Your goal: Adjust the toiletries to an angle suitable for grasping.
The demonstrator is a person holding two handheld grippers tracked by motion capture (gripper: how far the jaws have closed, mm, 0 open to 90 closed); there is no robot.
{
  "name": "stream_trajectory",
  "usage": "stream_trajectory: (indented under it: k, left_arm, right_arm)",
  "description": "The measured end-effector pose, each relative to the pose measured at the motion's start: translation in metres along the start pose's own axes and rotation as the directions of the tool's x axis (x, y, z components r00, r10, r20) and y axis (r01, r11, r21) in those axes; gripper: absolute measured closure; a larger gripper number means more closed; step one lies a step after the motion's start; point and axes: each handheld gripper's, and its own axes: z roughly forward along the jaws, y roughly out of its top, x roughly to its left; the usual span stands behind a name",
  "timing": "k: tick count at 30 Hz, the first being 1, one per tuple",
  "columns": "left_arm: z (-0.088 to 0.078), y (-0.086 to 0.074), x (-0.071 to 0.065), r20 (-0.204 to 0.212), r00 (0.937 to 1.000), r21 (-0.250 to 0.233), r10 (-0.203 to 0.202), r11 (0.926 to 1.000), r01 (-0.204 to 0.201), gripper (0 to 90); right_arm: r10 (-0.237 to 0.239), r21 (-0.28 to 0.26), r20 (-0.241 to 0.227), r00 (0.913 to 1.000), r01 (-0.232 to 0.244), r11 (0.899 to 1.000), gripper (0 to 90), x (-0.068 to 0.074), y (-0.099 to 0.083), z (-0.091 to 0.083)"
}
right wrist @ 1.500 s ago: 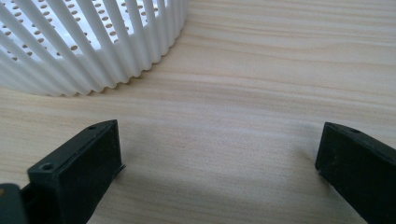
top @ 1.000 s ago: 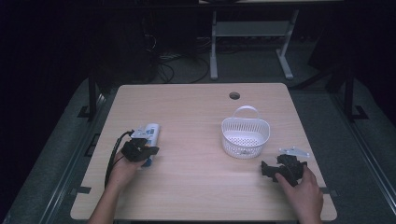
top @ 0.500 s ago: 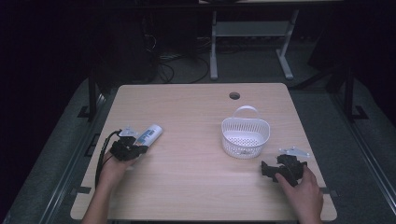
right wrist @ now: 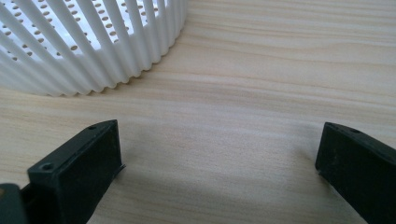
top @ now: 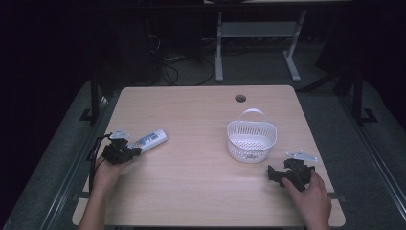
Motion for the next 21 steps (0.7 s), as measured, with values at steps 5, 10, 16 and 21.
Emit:
stream_trajectory:
  k: [5,10,16,21]
  left_arm:
    - [-0.005,-0.005,0.009,-0.022,0.9994,-0.006,-0.026,0.9997,0.026,90.0]
    - [-0.008,-0.008,0.015,-0.032,0.9984,-0.011,-0.046,0.9989,0.045,90.0]
    - [-0.010,-0.001,0.011,-0.020,0.9990,-0.026,-0.039,0.9989,0.039,90.0]
    - [-0.010,0.016,0.004,-0.007,0.9998,-0.047,-0.020,0.9987,0.020,90.0]
  right_arm:
    - [0.000,0.000,0.000,1.0000,0.000,1.000,0.0,0.000,0.000,0.000]
    - [-0.001,0.000,0.000,1.0000,0.001,1.000,0.0,0.000,0.000,0.000]
    - [-0.001,0.000,0.000,1.0000,0.001,1.000,0.0,0.000,0.000,0.000]
    - [0.000,0.000,0.000,1.0000,0.000,1.000,0.0,0.000,0.000,0.000]
